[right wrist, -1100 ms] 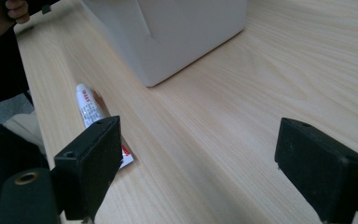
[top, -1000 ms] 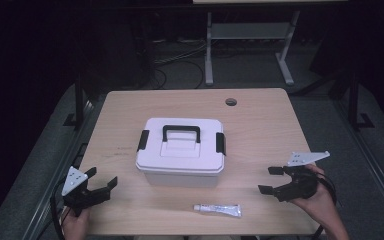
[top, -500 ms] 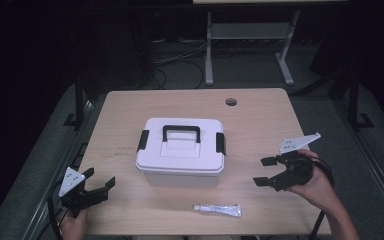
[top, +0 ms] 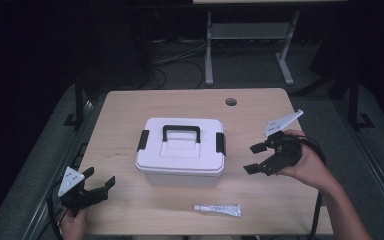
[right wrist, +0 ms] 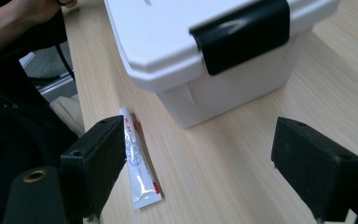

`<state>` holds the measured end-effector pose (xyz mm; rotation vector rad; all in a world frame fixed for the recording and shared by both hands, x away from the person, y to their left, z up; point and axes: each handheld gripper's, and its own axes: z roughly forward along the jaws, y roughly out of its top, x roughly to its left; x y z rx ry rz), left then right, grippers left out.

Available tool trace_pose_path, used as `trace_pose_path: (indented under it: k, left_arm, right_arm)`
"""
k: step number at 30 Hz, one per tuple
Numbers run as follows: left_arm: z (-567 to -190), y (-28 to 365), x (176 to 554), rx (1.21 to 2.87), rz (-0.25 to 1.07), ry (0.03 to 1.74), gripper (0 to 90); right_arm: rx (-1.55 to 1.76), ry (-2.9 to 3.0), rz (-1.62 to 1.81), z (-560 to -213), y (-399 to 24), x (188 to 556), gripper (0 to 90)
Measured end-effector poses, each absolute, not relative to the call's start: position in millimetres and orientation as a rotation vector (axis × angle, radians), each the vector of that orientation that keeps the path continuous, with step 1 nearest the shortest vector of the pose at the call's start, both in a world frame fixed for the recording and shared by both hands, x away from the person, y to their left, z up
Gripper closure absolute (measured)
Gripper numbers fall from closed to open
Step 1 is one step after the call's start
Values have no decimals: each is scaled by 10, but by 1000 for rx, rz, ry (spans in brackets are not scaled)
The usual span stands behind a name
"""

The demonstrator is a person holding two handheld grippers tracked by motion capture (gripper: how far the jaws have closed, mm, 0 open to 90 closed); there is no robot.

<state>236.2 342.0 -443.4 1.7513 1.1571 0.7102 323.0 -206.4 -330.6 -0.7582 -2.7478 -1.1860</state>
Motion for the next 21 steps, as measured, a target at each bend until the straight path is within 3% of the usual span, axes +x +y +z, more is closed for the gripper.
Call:
trace_pose_path:
  k: [21]
  left_arm:
    - [-4421, 3456, 2352, 1732, 716, 1158, 141]
  right_arm:
    - [-629, -2767, -1114, -2904, -1566, 3744, 211]
